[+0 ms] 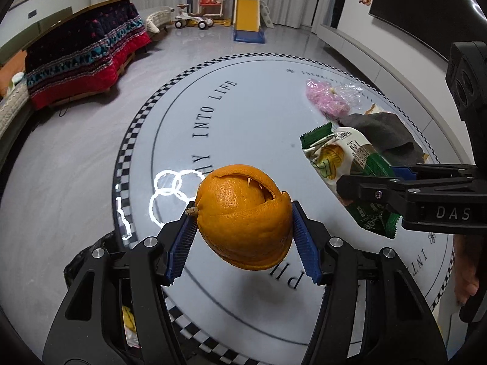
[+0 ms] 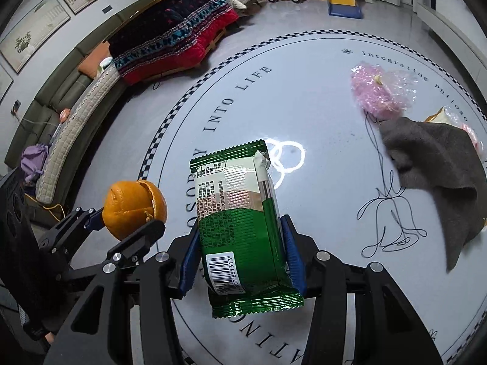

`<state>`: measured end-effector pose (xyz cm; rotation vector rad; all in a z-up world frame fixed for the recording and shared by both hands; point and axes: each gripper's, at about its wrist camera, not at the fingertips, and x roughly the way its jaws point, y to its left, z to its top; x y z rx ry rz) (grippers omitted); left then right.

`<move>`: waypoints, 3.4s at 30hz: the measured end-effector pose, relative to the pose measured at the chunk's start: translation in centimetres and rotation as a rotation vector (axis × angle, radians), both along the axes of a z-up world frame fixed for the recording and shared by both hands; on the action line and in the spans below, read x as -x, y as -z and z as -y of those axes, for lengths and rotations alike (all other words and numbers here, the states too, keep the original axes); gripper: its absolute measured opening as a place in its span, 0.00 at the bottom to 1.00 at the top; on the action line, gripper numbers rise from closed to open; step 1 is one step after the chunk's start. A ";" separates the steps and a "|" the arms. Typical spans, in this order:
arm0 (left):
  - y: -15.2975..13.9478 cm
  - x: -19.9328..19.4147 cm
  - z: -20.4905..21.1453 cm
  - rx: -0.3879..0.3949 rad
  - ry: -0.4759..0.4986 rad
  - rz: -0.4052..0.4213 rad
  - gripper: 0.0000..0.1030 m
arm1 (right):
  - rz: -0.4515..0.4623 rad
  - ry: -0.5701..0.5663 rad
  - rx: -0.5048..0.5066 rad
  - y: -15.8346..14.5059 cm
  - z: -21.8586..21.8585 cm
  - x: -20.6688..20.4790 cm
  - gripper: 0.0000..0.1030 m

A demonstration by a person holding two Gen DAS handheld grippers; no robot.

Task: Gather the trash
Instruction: 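Carry the orange peel and green wrapper over the trash bin and release both, then move both open tools back toward the grey cloth and pink bag, then grasp the grey cloth with the right tool while the left tool grasps the pink bag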

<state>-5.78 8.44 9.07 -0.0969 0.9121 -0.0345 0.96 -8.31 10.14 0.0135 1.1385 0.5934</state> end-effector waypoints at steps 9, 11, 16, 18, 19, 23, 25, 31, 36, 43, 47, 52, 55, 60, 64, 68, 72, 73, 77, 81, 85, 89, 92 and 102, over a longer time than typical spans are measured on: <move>-0.2 6.1 -5.6 -0.023 -0.134 0.017 0.58 | 0.025 -0.133 0.019 -0.7 -6.7 6.5 0.49; 0.2 7.5 -7.0 -0.034 -0.173 0.011 0.58 | 0.027 -0.175 0.021 -0.7 -8.5 8.0 0.50; 1.5 10.6 -11.0 -0.036 -0.272 -0.005 0.58 | 0.024 -0.266 0.029 -0.1 -12.6 10.7 0.50; 2.1 11.5 -12.1 -0.036 -0.297 -0.016 0.58 | 0.021 -0.289 0.033 0.3 -13.9 11.4 0.50; 2.4 11.9 -12.7 -0.040 -0.311 -0.023 0.58 | 0.019 -0.301 0.035 0.5 -14.5 11.8 0.50; 3.2 13.8 -14.9 -0.036 -0.362 -0.033 0.58 | 0.012 -0.330 0.047 1.2 -16.5 12.7 0.50; 3.5 14.8 -15.9 -0.033 -0.385 -0.029 0.58 | 0.011 -0.342 0.053 1.6 -17.3 13.1 0.50; 3.2 17.6 -18.6 -0.062 -0.505 0.016 0.94 | 0.054 -0.365 0.074 1.7 -19.7 14.7 0.65; 2.7 18.9 -20.4 -0.024 -0.560 0.023 0.94 | 0.076 -0.388 0.082 1.3 -20.1 15.4 0.66; 2.8 18.8 -20.2 -0.010 -0.554 0.019 0.94 | 0.073 -0.379 0.073 1.0 -19.6 15.3 0.66; 2.7 18.3 -19.8 -0.024 -0.538 0.012 0.94 | 0.067 -0.373 0.064 0.9 -19.2 15.0 0.66; 2.4 17.3 -18.6 -0.027 -0.517 0.010 0.94 | 0.062 -0.363 0.044 0.7 -17.9 14.4 0.66; 2.1 16.3 -17.5 -0.033 -0.483 0.010 0.94 | 0.058 -0.347 0.036 0.6 -16.9 13.7 0.66; 1.5 13.7 -15.0 -0.039 -0.419 0.007 0.94 | 0.056 -0.304 0.030 0.6 -14.3 12.0 0.66; 0.9 11.3 -12.5 -0.035 -0.366 0.019 0.94 | 0.060 -0.258 0.027 0.2 -11.6 10.4 0.66; 0.4 8.5 -9.8 -0.039 -0.302 0.022 0.94 | 0.064 -0.201 0.024 -0.2 -8.5 8.6 0.66; 0.3 5.7 -7.0 -0.033 -0.238 0.015 0.94 | 0.059 -0.127 0.020 -0.3 -4.9 6.5 0.66; 0.4 5.2 -6.2 -0.030 -0.226 0.014 0.94 | 0.059 -0.112 0.021 -0.2 -4.2 6.0 0.66; 0.5 2.9 -3.6 -0.021 -0.178 0.008 0.94 | 0.066 -0.055 0.031 -0.3 -0.9 4.4 0.66; 0.8 0.5 -0.7 -0.027 -0.124 -0.006 0.94 | 0.063 0.015 0.033 0.0 2.7 2.4 0.66; 1.1 -2.0 2.1 -0.027 -0.067 -0.017 0.94 | 0.062 0.085 0.040 0.3 6.7 0.0 0.66; 1.3 -4.4 4.5 -0.031 -0.021 -0.028 0.94 | 0.059 0.166 0.042 0.3 10.7 -2.4 0.66; 1.5 -6.6 6.2 -0.028 0.016 -0.039 0.94 | 0.070 0.197 0.075 0.0 12.5 -4.0 0.66; 2.0 -12.8 9.7 -0.019 0.089 -0.052 0.94 | 0.090 0.245 0.156 1.1 15.5 -9.8 0.66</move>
